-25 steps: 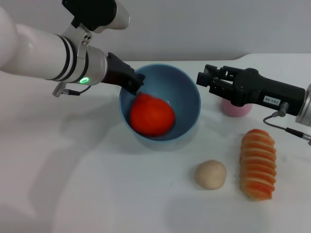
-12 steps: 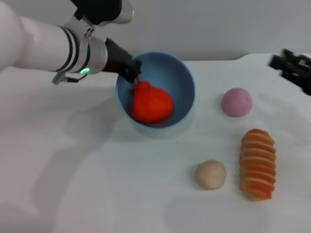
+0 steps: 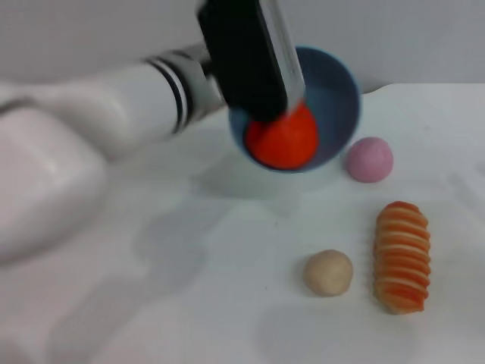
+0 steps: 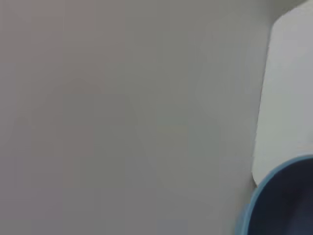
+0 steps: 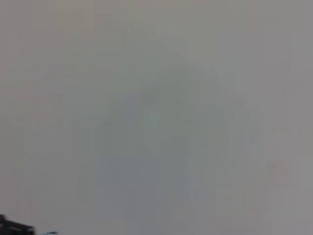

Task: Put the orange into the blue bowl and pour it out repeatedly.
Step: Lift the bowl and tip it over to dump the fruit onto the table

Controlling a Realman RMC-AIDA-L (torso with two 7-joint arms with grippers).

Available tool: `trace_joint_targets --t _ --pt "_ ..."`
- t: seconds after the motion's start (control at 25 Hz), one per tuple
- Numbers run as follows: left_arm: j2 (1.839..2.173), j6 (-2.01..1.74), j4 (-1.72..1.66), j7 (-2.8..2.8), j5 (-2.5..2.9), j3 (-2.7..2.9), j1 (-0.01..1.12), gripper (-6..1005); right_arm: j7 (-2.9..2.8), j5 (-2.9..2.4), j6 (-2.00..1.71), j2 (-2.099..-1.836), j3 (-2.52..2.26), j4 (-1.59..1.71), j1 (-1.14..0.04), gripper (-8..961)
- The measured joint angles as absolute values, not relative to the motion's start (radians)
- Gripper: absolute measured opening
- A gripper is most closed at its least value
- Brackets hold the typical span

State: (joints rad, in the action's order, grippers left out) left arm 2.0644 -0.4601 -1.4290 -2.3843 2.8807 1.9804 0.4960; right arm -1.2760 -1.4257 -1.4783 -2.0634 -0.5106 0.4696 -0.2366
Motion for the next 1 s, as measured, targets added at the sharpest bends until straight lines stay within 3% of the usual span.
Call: trace_joint_targets --t 0.44,1.0 --pt "2.071 0.177 -1.323 -1.823 2.890 2.190 0.273 0 -1.214 -1.425 -1.479 -2.064 -0.486 0.411 -0.239 750" --pt "2.077 0.483 -1.161 -1.544 2.887 2.258 0.228 -1 -1.213 -1.423 -1.469 -2.065 -0.485 0.402 -0.262 750"
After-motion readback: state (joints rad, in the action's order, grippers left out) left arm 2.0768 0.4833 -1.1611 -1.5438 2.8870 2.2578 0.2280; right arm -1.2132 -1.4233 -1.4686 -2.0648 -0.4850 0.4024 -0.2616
